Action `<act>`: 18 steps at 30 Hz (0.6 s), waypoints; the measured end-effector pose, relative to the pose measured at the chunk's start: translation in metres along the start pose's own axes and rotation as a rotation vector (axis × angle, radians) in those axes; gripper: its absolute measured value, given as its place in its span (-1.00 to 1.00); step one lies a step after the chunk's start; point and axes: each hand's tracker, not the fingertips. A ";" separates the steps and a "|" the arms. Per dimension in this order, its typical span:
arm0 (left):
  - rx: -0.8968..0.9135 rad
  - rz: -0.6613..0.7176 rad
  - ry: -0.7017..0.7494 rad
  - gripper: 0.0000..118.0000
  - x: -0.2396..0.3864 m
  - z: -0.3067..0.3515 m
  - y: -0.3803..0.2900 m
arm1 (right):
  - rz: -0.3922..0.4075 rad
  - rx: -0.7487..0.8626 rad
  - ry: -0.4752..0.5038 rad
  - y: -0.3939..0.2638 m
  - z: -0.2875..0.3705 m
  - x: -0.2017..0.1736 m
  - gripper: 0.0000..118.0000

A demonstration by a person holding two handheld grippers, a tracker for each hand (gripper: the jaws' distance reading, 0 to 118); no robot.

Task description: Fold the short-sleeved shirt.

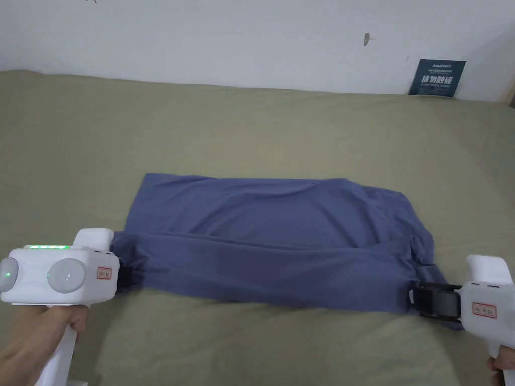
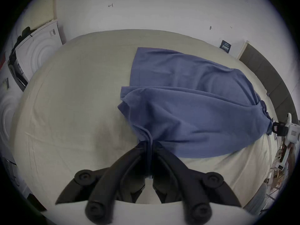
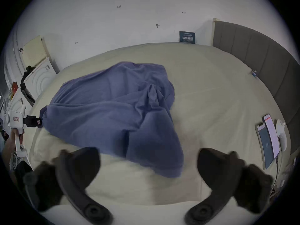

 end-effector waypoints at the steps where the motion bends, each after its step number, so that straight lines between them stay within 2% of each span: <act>1: -0.002 0.001 0.000 -0.88 0.001 -0.001 0.000 | 0.006 -0.002 -0.006 0.001 -0.006 0.000 0.83; 2: -0.003 0.000 0.001 -0.88 0.001 -0.002 0.000 | 0.017 -0.016 -0.005 0.001 -0.010 0.000 0.71; 3: -0.003 -0.001 0.000 -0.88 0.000 -0.001 0.001 | 0.030 -0.025 -0.005 0.001 -0.012 0.000 0.08; 4: -0.004 -0.002 0.000 -0.88 0.000 -0.001 0.001 | 0.037 -0.024 -0.031 0.003 -0.013 0.000 -0.69; 5: -0.003 -0.002 -0.002 -0.88 0.001 -0.001 0.001 | 0.042 -0.010 -0.012 0.001 -0.013 -0.002 -0.95; 10: 0.017 -0.001 0.019 -0.88 0.001 0.011 0.002 | 0.048 -0.008 -0.005 -0.003 0.005 -0.006 -0.96; 15: 0.025 -0.006 0.019 -0.88 -0.001 0.028 -0.003 | 0.019 0.005 0.016 -0.009 0.033 -0.007 -0.96; 18: 0.027 -0.008 0.027 -0.88 -0.004 0.041 -0.013 | 0.033 0.001 0.021 -0.016 0.049 -0.009 -0.96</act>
